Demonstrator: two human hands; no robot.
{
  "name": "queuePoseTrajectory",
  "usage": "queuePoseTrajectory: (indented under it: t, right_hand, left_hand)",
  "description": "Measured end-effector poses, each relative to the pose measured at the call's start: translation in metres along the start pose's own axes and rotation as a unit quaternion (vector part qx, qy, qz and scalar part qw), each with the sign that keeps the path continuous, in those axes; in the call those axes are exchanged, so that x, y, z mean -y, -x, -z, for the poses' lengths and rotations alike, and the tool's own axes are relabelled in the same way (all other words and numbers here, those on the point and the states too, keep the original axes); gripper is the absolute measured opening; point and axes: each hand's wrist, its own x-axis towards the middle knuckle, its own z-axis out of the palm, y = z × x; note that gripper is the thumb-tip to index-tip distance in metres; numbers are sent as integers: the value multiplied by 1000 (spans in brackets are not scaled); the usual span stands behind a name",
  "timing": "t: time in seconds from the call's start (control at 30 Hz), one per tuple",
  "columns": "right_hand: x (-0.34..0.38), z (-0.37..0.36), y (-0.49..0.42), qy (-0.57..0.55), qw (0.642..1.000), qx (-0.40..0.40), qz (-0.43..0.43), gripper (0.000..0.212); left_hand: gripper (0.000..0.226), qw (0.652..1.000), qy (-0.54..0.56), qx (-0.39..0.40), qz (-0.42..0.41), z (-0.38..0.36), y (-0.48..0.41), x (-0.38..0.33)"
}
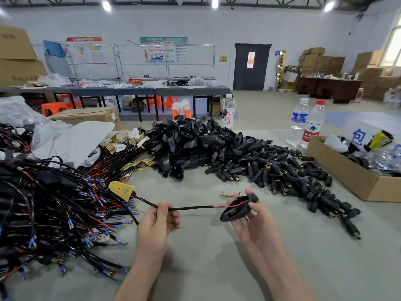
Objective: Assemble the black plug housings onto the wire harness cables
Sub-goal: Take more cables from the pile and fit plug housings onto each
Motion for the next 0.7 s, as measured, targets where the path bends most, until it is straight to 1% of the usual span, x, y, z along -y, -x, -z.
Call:
queuePoseTrajectory:
  t: [0.1, 0.2, 0.27, 0.4, 0.53, 0.63, 0.7]
  right_hand:
    - [-3, -3, 1, 1, 1000, 5, -19, 37]
    - [-8, -8, 2, 48, 998, 22, -29, 33]
    - [-11, -11, 5, 82, 995, 40, -34, 33]
    - [-18, -12, 12, 122, 989, 77, -39, 39]
    - [-18, -13, 18, 135, 987, 83, -34, 34]
    - [-16, -16, 19, 125, 988, 86, -26, 32]
    - [-15, -16, 19, 120, 989, 85, -17, 33]
  left_hand:
    - [27, 1000, 4, -6, 9, -2, 1, 0]
    - [27, 1000, 3, 2, 22, -4, 0, 2]
    - [28, 999, -15, 11, 26, -6, 0, 5]
    - [30, 997, -70, 25, 4, -6, 1, 8]
    - [35, 996, -83, 24, 1, -4, 3, 5]
    - [34, 996, -93, 15, -5, -7, 5, 3]
    - [33, 994, -105, 14, -7, -8, 6, 3]
